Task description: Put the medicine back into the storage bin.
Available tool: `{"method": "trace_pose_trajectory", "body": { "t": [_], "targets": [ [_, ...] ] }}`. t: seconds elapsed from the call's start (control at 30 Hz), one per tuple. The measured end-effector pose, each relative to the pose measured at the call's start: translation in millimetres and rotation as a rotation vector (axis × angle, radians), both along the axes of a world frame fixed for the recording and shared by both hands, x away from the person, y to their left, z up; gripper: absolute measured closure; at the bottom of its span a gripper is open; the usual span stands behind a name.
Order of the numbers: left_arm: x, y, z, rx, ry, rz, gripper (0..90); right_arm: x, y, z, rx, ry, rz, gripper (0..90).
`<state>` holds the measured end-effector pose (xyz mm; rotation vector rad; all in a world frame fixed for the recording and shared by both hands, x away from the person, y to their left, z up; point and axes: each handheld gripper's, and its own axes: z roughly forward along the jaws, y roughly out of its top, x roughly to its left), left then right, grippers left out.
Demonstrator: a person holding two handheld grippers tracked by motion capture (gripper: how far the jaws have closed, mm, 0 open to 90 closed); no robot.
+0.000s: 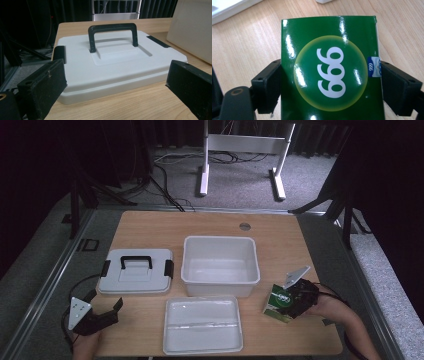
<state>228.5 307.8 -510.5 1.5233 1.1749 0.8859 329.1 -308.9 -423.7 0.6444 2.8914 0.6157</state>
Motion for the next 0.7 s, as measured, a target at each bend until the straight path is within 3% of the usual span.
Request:
{"method": "trace_pose_trajectory", "body": {
  "t": [0.23,0.27,0.47,0.7],
  "targets": [
    [0.2,-0.2,0.0,0.000,0.001,0.000,2.3,1.5,-6.3,15.5,0.022,-0.027,-0.009,15.3],
    [0.2,-0.2,0.0,0.001,0.001,0.000,2.3,2.1,-8.7,23.5,0.032,-0.032,-0.013,15.3],
    [0.2,-0.1,0.0,0.000,0.001,-0.001,2.3,6.3,-10.4,45.0,0.001,-0.060,-0.022,15.3],
    [0.2,-0.1,0.0,0.001,0.001,-0.002,2.3,11.3,-5.0,70.9,-0.009,-0.086,0.010,15.5]
  ]
}}
